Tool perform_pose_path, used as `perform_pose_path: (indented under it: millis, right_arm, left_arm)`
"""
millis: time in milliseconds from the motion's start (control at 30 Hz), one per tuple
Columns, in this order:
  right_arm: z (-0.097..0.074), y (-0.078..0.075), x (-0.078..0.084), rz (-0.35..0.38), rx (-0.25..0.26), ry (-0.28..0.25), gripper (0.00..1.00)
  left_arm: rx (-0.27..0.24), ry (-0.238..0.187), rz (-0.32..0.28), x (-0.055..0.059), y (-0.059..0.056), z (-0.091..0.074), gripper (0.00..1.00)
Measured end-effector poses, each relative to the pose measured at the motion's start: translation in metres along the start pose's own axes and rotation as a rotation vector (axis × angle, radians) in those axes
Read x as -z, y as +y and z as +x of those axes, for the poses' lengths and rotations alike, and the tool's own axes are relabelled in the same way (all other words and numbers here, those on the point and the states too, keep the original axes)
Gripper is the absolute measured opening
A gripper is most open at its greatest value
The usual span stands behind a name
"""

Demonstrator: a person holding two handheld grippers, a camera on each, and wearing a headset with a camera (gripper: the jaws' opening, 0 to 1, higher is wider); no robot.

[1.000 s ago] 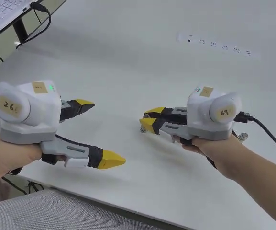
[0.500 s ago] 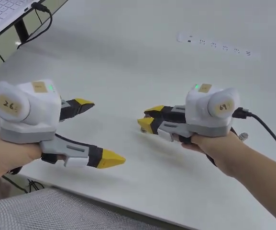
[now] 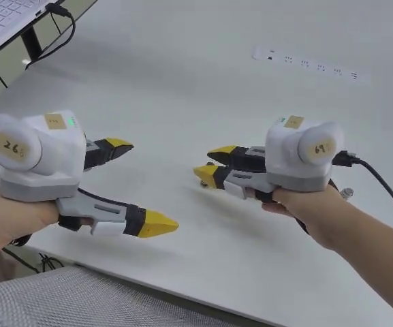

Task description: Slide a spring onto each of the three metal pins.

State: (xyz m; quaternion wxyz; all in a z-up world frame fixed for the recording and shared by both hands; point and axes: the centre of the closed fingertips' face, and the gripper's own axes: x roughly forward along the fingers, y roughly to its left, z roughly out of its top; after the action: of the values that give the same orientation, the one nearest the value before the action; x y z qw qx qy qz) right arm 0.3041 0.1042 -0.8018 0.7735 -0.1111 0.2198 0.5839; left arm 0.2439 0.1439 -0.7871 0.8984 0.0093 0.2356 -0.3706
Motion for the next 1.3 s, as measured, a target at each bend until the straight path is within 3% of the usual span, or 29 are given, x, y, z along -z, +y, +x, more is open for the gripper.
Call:
perform_pose_path:
  millis: [333,800,1300]
  right_arm:
    - [-0.006,0.005,-0.006,-0.028,-0.003,-0.012,0.23]
    - [-0.020,0.004,-0.008,-0.032,0.013,-0.023,0.24]
    - [-0.037,0.015,-0.009,-0.032,0.008,-0.030,0.38]
  left_arm:
    - [0.011,0.015,0.016,-0.003,-0.005,0.004,0.94]
    - [0.029,0.023,0.057,-0.017,-0.015,0.008,0.95]
    - [0.043,0.036,0.083,-0.027,-0.020,0.006,0.95]
